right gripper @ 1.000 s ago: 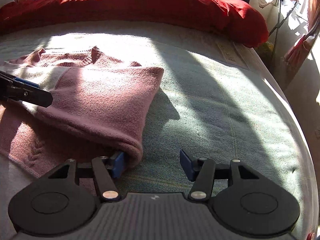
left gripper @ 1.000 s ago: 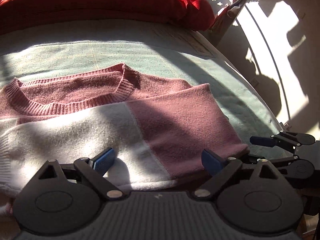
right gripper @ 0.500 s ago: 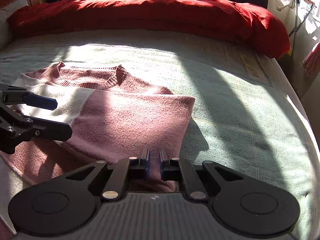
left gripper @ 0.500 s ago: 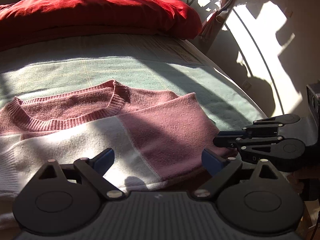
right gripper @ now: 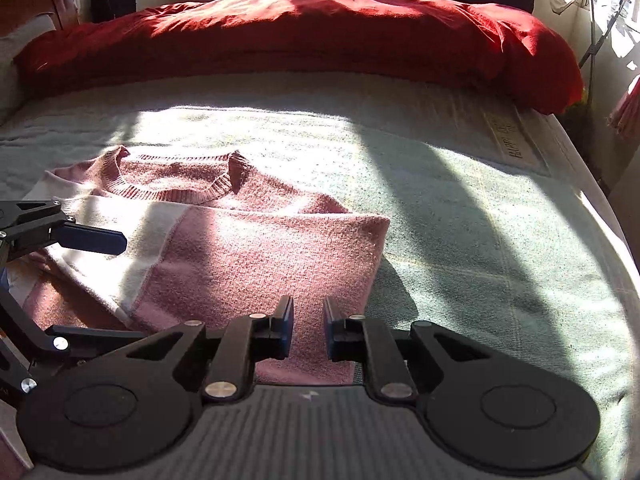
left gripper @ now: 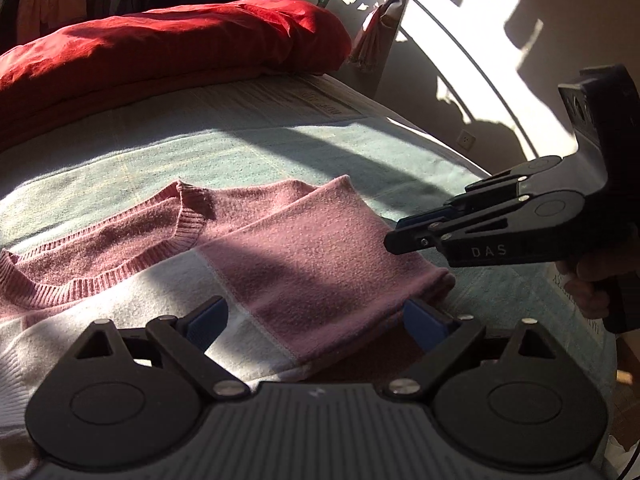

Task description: Fold clothes

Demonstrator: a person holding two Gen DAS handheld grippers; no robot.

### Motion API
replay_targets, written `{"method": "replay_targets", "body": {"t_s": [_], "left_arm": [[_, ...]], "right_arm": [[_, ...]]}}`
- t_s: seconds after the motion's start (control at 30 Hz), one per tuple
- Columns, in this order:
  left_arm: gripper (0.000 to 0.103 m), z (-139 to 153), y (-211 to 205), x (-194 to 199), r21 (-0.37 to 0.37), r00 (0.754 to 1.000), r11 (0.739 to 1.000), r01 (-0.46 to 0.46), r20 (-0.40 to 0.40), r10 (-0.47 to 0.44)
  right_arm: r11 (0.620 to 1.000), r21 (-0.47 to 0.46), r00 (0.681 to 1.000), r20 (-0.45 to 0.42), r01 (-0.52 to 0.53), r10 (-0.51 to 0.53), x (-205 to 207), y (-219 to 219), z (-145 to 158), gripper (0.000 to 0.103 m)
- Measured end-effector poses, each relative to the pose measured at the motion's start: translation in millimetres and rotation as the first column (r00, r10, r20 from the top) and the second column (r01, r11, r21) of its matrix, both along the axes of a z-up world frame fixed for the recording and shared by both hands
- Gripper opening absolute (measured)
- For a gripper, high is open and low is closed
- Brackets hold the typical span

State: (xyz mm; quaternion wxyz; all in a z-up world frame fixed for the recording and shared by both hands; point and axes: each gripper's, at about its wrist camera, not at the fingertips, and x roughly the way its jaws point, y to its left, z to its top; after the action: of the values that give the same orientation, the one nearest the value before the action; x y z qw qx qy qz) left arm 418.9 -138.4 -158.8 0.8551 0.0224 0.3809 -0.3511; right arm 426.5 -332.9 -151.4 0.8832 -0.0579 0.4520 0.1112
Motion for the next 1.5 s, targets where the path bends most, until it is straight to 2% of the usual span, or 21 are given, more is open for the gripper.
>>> {"method": "replay_targets", "body": {"t_s": [0.07, 0.13, 0.23, 0.33, 0.4, 0.43, 0.5, 0.63, 0.73, 0.83, 0.93, 1.0, 1.13, 1.23, 1.3, 1.37, 1.5], "left_arm": [[0.095, -5.0, -8.4, -3.7, -0.009, 0.999, 0.999, 0.052, 0.01, -0.052], [0.095, -13.0, -13.2, -2.1, -0.007, 0.996, 0.997, 0.083, -0.027, -0.083], [0.094, -16.8, -15.2, -3.1, 0.014, 0.991, 0.993, 0.121, -0.061, -0.12], [0.095, -4.1, -8.8, -10.2, 0.005, 0.989, 0.99, 0.144, -0.022, -0.144], [0.096, -5.8, -2.9, -7.6, 0.014, 0.993, 0.994, 0.112, -0.025, -0.112], [0.096, -11.2, -1.7, -2.7, 0.021, 0.992, 0.995, 0.103, -0.071, -0.101], [0.096, -20.9, 1.6, -0.7, 0.017, 0.991, 0.995, 0.093, -0.099, -0.091], [0.096, -17.1, 3.8, -11.7, 0.038, 0.99, 0.993, 0.111, -0.092, -0.107], [0.096, -3.9, 17.3, -14.6, 0.012, 0.991, 0.994, 0.108, -0.081, -0.107], [0.096, 4.0, 37.0, -12.7, 0.027, 0.998, 0.999, 0.045, -0.033, -0.044], [0.096, -1.7, 51.5, -7.3, 0.037, 0.999, 0.999, -0.011, -0.044, 0.013], [0.096, -13.3, 59.5, -2.8, 0.037, 0.995, 0.999, -0.04, -0.09, 0.043], [0.096, -21.2, 62.5, -8.9, 0.056, 0.996, 0.997, -0.044, -0.073, 0.048], [0.096, -8.5, 67.6, -12.0, 0.033, 0.996, 0.998, -0.054, -0.07, 0.056], [0.096, -0.4, 76.3, -9.9, -0.004, 0.995, 0.997, -0.08, -0.057, 0.08], [0.096, 4.8, 83.9, -8.0, -0.007, 0.994, 0.994, -0.105, -0.042, 0.105], [0.096, -8.7, 95.1, 1.2, 0.043, 0.984, 0.987, -0.156, -0.078, 0.159]], "right_arm": [[1.0, -0.014, 0.999, -0.029, 0.015, -0.016, 5.9, -2.0, -14.5, 0.016], [0.999, 0.024, 0.998, -0.04, 0.041, -0.04, 6.7, -10.4, -20.8, 0.016], [0.997, 0.048, 0.998, -0.039, 0.056, -0.054, 4.8, -17.1, -13.5, 0.017], [0.997, 0.07, 0.999, -0.001, 0.043, -0.043, 3.3, -21.5, -0.2, 0.017], [0.996, 0.073, 0.999, 0.015, 0.043, -0.044, 10.6, -21.9, 2.5, 0.017], [0.996, 0.076, 0.999, 0.013, 0.048, -0.049, 17.3, -21.3, 1.5, 0.017], [0.994, 0.094, 0.998, -0.009, 0.06, -0.06, 30.6, -20.8, -5.4, 0.017], [0.991, 0.088, 0.993, -0.06, 0.105, -0.1, 46.5, -21.4, -25.2, 0.017], [0.99, 0.103, 0.995, -0.034, 0.1, -0.097, 43.3, -22.9, -14.4, 0.018], [0.992, 0.097, 0.996, 0.009, 0.085, -0.086, 46.0, -21.8, -3.6, 0.019], [0.99, 0.097, 0.995, -0.001, 0.104, -0.105, 62.5, -21.2, -8.0, 0.019], [0.985, 0.111, 0.991, -0.028, 0.134, -0.132, 71.9, -23.7, -18.3, 0.019], [0.976, 0.127, 0.983, -0.059, 0.178, -0.172, 79.4, -26.8, -29.6, 0.019], [0.982, 0.112, 0.988, -0.031, 0.153, -0.15, 67.2, -17.9, -13.6, 0.019], [0.985, 0.138, 0.995, -0.015, 0.1, -0.099, 57.9, -6.8, -1.9, 0.02], [0.989, 0.141, 0.999, -0.012, 0.035, -0.034, 52.3, 9.8, 3.2, 0.02], [0.991, 0.114, 0.997, -0.039, -0.069, 0.074, 46.9, 43.3, -4.5, 0.02]]}}
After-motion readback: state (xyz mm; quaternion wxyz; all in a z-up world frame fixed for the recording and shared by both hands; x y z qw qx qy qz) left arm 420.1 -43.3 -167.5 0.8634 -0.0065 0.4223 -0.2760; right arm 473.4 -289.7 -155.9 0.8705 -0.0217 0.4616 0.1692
